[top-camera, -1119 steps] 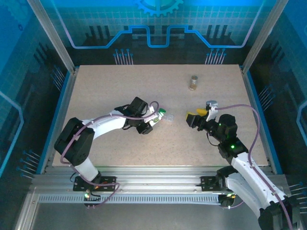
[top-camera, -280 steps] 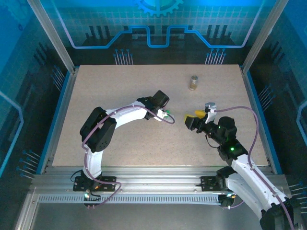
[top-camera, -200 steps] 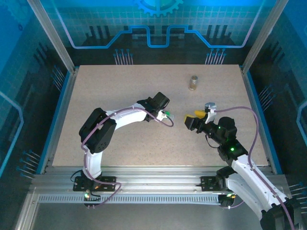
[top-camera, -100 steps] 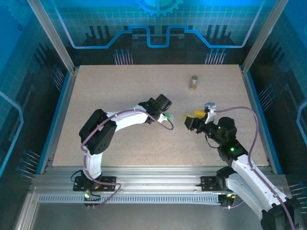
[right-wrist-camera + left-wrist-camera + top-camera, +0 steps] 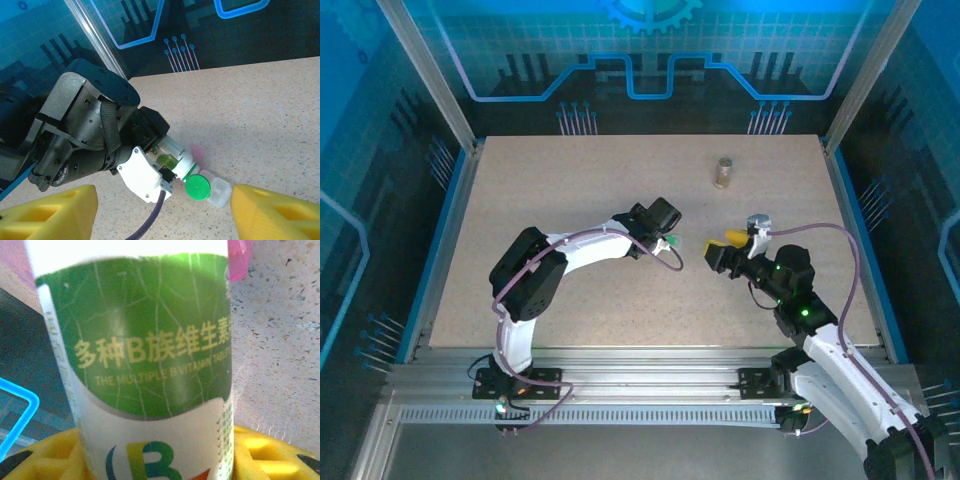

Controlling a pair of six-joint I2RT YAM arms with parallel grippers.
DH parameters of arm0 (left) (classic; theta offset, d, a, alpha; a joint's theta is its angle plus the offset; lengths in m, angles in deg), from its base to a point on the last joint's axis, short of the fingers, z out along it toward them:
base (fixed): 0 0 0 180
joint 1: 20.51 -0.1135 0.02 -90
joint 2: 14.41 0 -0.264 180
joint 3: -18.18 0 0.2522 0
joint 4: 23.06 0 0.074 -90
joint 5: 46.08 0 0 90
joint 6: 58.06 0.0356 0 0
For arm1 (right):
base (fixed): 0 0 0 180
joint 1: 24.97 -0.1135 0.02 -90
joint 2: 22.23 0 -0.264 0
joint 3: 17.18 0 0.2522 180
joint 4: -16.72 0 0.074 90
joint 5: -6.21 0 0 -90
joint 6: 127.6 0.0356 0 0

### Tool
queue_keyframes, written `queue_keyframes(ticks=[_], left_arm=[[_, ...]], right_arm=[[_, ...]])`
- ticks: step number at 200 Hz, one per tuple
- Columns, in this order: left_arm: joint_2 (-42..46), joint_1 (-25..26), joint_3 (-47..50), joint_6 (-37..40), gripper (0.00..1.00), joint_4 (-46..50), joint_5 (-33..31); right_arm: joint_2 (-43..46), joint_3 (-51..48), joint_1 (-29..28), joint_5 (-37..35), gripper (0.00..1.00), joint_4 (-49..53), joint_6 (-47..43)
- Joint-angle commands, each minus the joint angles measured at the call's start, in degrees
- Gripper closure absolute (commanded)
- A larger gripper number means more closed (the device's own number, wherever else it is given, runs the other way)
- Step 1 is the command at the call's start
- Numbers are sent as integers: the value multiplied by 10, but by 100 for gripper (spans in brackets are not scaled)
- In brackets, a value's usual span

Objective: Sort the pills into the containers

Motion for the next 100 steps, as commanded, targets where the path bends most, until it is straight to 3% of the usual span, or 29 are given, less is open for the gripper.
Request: queue_keyframes(ticks=[1, 100], left_arm=[[10, -3, -4, 19, 100, 14, -19], [25, -16, -18, 24, 100, 5, -17]], right_arm=[[7, -2, -10, -6, 28, -6, -9], [1, -3, -11, -6, 28, -13, -8]])
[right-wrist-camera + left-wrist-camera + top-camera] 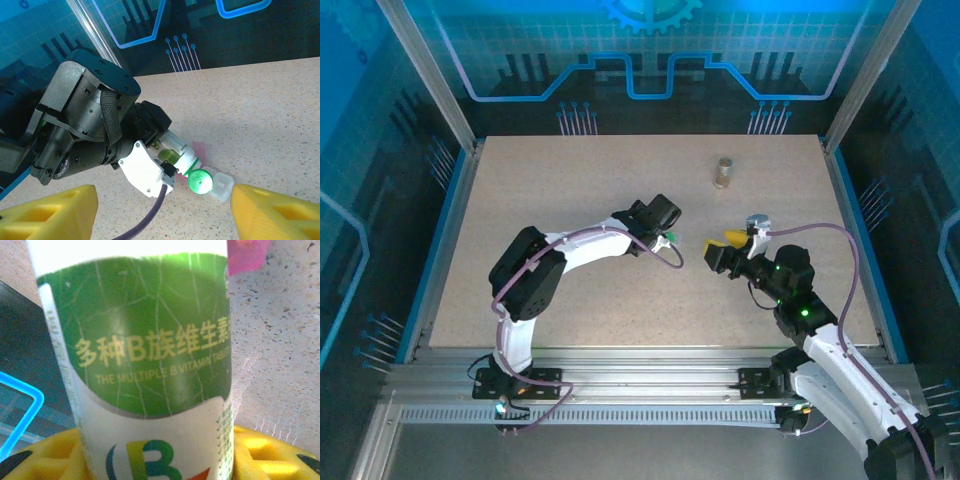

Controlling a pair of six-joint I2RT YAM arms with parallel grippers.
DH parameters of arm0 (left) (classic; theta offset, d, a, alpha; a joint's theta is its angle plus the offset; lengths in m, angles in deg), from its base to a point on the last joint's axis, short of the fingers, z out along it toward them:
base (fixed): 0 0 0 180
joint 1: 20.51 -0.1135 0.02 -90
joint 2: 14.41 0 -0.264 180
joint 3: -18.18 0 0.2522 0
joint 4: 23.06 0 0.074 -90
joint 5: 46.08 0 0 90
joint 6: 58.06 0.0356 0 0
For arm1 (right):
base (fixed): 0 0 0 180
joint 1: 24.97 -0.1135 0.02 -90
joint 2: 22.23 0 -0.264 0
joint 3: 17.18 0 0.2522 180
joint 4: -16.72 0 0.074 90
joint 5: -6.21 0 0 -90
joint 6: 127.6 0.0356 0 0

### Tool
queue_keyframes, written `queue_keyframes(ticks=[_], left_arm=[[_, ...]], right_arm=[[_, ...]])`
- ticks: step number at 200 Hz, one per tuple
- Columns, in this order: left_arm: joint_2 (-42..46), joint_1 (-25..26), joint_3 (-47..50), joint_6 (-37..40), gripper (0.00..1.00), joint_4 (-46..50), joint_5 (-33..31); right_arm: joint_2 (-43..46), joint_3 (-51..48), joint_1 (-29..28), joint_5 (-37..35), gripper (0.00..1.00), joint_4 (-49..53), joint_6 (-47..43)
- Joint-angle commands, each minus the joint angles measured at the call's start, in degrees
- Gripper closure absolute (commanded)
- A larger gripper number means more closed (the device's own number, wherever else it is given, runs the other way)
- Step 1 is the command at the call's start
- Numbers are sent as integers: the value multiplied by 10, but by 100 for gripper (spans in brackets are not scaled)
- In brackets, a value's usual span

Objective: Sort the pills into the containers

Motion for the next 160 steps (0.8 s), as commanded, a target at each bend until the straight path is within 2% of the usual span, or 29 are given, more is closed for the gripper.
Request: queue_keyframes(ticks=[1, 69, 160], left_arm=[[26, -9, -6, 15, 100, 5, -17], [-11, -9, -22, 16, 100, -16, -17], [-71, -12, -11, -2, 100, 26, -1]], right_arm=[[1, -4, -11, -6, 29, -12, -6], [1, -4, -11, -8, 28, -12, -7], [3, -3, -10, -6, 28, -10, -6]])
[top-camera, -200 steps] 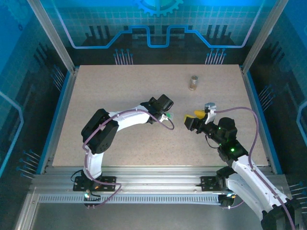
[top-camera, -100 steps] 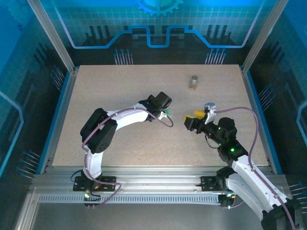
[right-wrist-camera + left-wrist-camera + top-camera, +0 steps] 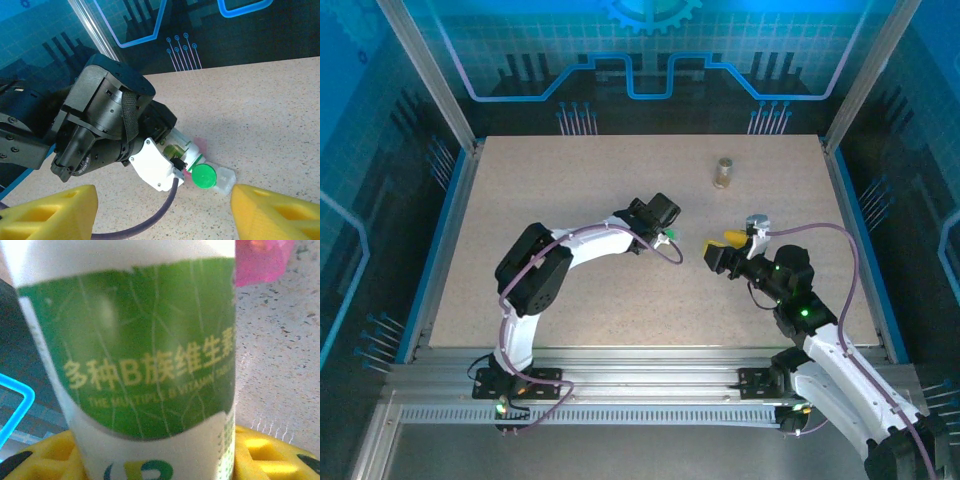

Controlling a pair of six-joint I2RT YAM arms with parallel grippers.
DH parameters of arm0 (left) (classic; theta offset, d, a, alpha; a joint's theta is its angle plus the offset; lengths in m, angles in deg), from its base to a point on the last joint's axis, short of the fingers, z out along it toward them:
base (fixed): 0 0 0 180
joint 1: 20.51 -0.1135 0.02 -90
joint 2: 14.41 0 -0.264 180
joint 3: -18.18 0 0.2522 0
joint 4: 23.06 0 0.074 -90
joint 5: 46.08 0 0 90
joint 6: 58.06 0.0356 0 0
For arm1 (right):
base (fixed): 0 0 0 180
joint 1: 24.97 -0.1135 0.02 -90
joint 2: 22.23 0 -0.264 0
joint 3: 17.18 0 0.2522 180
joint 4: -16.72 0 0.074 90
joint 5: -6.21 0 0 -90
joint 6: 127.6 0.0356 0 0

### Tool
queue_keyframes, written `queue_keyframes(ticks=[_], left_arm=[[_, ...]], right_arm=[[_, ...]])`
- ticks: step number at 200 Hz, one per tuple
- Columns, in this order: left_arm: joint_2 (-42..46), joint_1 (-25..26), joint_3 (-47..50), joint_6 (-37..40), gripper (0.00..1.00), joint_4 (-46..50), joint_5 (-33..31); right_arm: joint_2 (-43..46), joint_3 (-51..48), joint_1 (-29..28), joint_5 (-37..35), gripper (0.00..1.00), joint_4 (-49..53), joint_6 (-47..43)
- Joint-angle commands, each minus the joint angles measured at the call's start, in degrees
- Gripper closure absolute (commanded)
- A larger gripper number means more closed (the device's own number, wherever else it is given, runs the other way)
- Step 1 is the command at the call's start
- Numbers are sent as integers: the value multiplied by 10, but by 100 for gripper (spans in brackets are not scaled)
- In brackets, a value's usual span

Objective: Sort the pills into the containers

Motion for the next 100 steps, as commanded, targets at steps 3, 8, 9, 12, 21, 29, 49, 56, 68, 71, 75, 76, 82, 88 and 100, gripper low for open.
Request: queue_keyframes(ticks=[3, 8, 9, 12, 21, 29, 49, 56, 68, 71, 75, 76, 82, 88, 100], left_arm=[[-37, -4, -6, 2, 100, 51, 14], [-34, -5, -12, 0, 100, 53, 13], [-34, -5, -13, 0, 100, 53, 13], [-32, -5, -17, -1, 100, 54, 13], [-23, -8, -29, -2, 100, 59, 10], [-10, -11, -35, 0, 100, 63, 11], [21, -14, -36, 5, 100, 62, 12], [30, -15, -32, 5, 100, 59, 13], [42, -15, -21, 7, 100, 54, 14], [45, -16, -18, 8, 100, 52, 15], [48, -15, -14, 9, 100, 52, 13], [48, -15, -13, 9, 100, 52, 13], [51, -15, -8, 9, 100, 50, 13], [53, -15, -3, 11, 100, 47, 12], [54, -16, 1, 14, 100, 41, 10]], right_arm=[[4, -3, -8, -5, 29, -10, -7], [4, -3, -8, -5, 28, -9, -7], [4, -3, -8, -5, 28, -9, -8], [4, -3, -8, -5, 28, -9, -7], [3, -3, -9, -5, 28, -10, -6], [3, -3, -9, -5, 28, -10, -7], [2, -5, -10, -5, 28, -13, -6], [2, -4, -9, -4, 28, -13, -5], [2, -4, -9, -4, 28, -13, -6], [2, -4, -9, -5, 28, -13, -6], [2, -4, -9, -4, 28, -13, -5], [2, -5, -9, -4, 28, -13, -5], [1, -5, -9, -4, 28, -13, -6], [1, -5, -9, -5, 28, -13, -6], [0, -6, -10, -5, 28, -14, -5]])
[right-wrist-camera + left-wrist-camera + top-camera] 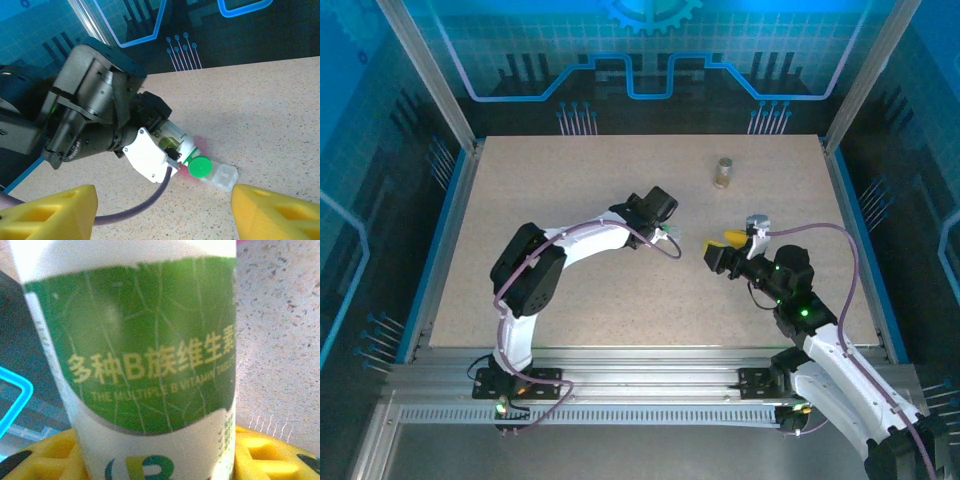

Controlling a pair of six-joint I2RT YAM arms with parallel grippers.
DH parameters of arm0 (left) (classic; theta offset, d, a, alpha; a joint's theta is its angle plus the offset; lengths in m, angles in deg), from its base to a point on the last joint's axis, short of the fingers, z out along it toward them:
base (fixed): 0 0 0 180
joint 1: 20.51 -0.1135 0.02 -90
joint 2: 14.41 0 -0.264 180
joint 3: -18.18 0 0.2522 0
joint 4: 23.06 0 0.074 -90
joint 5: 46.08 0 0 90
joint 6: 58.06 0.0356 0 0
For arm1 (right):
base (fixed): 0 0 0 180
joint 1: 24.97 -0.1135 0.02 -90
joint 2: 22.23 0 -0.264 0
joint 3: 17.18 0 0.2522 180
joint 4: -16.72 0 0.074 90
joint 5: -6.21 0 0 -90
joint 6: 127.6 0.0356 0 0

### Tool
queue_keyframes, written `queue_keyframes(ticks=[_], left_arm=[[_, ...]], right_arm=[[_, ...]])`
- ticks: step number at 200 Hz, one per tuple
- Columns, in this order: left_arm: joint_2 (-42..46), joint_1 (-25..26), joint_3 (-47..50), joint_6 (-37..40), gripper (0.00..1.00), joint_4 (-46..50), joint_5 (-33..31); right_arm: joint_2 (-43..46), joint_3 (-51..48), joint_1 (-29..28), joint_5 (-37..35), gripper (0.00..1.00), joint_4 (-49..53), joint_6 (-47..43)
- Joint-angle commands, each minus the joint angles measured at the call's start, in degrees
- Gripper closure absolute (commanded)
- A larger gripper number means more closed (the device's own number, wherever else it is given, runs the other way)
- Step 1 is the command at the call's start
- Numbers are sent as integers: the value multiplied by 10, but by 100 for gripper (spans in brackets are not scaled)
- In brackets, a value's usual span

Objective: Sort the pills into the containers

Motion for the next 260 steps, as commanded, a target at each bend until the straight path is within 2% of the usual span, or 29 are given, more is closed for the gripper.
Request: queue_keyframes(ticks=[1, 45, 119, 199, 260], left_arm=[[30, -4, 17, 12, 100, 7, -1], [9, -4, 1, 23, 100, 4, -7], [-83, 6, -24, 8, 100, 4, -8], [-14, 0, -4, 8, 100, 0, -3], [4, -7, -1, 12, 100, -21, -5]], right_arm=[[0, -6, -9, -5, 28, -14, -5], [-6, -6, -9, -4, 28, -16, -5], [-3, -5, -10, -1, 28, -17, -4], [-3, -4, -14, -1, 28, -18, -3], [-4, -5, -14, -5, 28, -17, -5]])
